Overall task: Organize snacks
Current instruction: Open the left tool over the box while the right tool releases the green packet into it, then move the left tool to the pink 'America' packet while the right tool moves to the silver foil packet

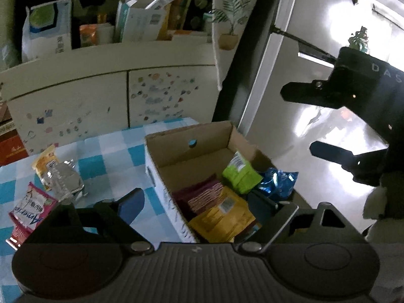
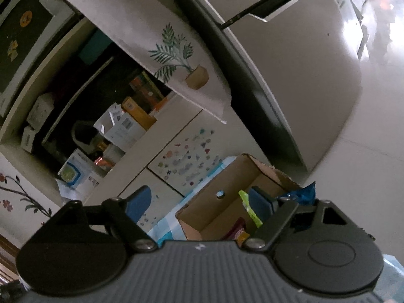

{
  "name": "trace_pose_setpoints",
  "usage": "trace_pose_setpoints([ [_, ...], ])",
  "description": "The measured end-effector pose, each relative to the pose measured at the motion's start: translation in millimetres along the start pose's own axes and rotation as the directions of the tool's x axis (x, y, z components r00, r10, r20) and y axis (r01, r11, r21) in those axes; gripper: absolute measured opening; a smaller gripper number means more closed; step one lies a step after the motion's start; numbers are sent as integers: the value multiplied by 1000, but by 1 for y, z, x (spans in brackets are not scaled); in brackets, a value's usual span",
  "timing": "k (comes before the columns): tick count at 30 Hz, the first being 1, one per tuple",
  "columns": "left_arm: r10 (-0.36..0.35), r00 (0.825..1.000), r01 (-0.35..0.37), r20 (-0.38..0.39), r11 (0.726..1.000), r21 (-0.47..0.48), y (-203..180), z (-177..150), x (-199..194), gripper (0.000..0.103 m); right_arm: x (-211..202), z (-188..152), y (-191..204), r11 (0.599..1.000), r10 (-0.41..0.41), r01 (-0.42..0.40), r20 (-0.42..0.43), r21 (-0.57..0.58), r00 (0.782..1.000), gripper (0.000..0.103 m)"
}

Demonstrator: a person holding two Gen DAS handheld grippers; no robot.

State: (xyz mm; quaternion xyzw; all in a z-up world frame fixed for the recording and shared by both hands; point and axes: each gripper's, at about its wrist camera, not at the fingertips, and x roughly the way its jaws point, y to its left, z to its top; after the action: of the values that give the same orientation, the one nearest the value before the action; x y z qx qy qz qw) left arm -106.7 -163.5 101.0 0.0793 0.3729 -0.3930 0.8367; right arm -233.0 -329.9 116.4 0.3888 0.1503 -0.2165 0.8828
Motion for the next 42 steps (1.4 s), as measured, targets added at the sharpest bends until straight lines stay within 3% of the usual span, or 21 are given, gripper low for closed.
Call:
trace_pose_setpoints([
  [9, 58, 995, -62, -81, 997, -53, 39, -13, 3, 93, 8, -6, 7, 1000, -17, 16, -29, -27, 999, 88],
  [15, 115, 990, -119, -87, 992, -45, 79, -23, -11, 93, 14, -13, 17, 997, 9, -13, -60, -74, 998, 88],
  [28, 274, 959, -284, -74, 936, -206, 189, -28, -45, 93, 30, -32, 39, 986, 23, -43, -118, -163, 993, 88],
  [34, 333, 941, -337, -55, 927, -162, 207, -32, -41, 93, 36, -41, 50, 977, 52, -82, -148, -199, 988, 88],
  [42, 314, 948, -314, -56, 949, 2, 193, -35, -2, 93, 44, -52, 58, 967, 47, -91, -183, -240, 982, 88],
])
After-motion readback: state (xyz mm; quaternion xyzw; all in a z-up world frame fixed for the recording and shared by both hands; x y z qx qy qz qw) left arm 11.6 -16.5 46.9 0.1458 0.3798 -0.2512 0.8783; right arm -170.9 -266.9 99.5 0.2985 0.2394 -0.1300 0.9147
